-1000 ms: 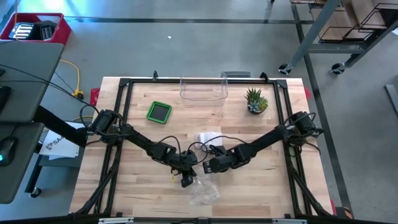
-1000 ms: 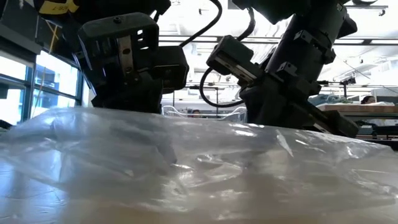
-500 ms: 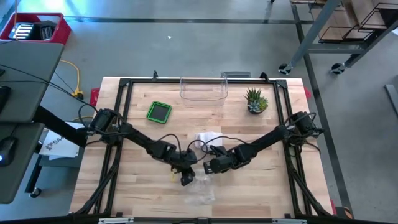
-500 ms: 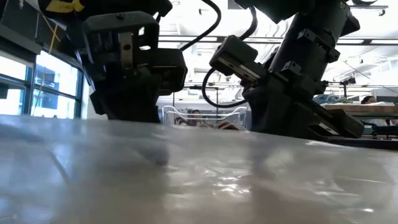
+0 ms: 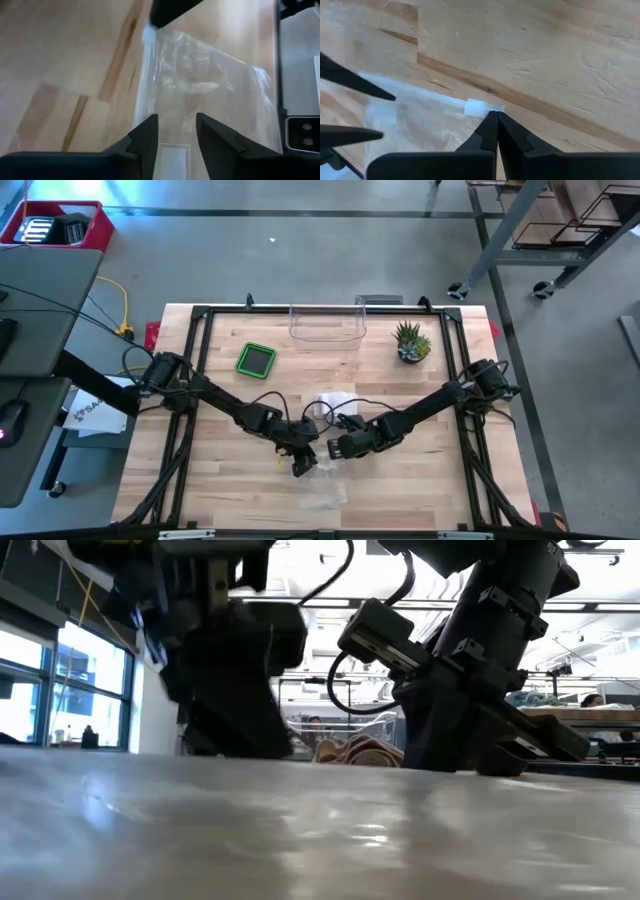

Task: Roll bandage
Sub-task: Open the transparent zip bag

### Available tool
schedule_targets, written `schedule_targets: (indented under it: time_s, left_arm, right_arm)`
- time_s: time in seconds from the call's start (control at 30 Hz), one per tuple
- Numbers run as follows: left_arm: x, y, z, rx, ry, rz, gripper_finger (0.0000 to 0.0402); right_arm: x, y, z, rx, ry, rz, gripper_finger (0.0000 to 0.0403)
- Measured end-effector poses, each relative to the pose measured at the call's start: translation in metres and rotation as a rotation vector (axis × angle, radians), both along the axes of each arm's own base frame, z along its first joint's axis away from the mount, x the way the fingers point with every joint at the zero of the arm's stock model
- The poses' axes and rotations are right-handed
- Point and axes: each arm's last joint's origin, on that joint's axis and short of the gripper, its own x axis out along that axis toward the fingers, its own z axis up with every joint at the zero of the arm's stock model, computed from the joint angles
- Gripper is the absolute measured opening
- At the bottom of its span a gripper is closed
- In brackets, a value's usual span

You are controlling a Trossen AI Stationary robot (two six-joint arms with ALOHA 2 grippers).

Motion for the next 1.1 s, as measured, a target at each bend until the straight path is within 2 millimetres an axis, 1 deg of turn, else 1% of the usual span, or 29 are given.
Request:
schedule_targets:
  time_s: [0.13, 0.27, 0.33, 0.43, 0.53, 0.63, 0.73, 0.77, 0.87, 1.1]
  left_arm:
    - [0.001, 0.003, 0.001, 0.038, -0.022, 0.006, 0.0140]
    - [0.006, 0.008, 0.001, 0.064, -0.054, 0.057, 0.0147]
    - [0.006, 0.012, 0.000, 0.099, -0.058, 0.090, 0.0150]
    - [0.010, 0.017, 0.002, 0.147, -0.107, 0.147, 0.0152]
    - [0.014, 0.020, -0.004, 0.160, -0.126, 0.179, 0.0152]
    - [0.019, 0.016, -0.011, 0.133, -0.156, 0.167, 0.0153]
    - [0.019, 0.014, -0.021, 0.110, -0.129, 0.173, 0.0153]
    - [0.019, 0.013, -0.022, 0.100, -0.130, 0.180, 0.0153]
    - [0.023, 0.014, -0.017, 0.094, -0.184, 0.181, 0.0153]
    - [0.026, 0.012, -0.030, 0.121, -0.169, 0.154, 0.0153]
  right_arm:
    - [0.000, 0.000, -0.002, 0.006, 0.012, -0.001, 0.0000]
    - [0.001, 0.001, -0.009, 0.025, 0.031, 0.010, 0.0000]
    - [0.002, 0.002, -0.009, 0.030, 0.021, 0.012, 0.0000]
    - [0.003, 0.002, -0.008, 0.036, 0.003, 0.011, 0.0000]
    - [0.004, 0.000, -0.008, 0.037, -0.001, 0.006, 0.0000]
    - [0.005, -0.002, -0.008, 0.039, 0.001, 0.002, 0.0000]
    - [0.006, -0.003, -0.008, 0.042, -0.002, -0.001, 0.0000]
    - [0.006, -0.003, -0.008, 0.042, -0.003, 0.000, 0.0000]
    - [0.006, -0.004, -0.008, 0.041, -0.003, 0.004, 0.0000]
    - [0.006, -0.004, -0.009, 0.042, -0.001, 0.002, 0.0000]
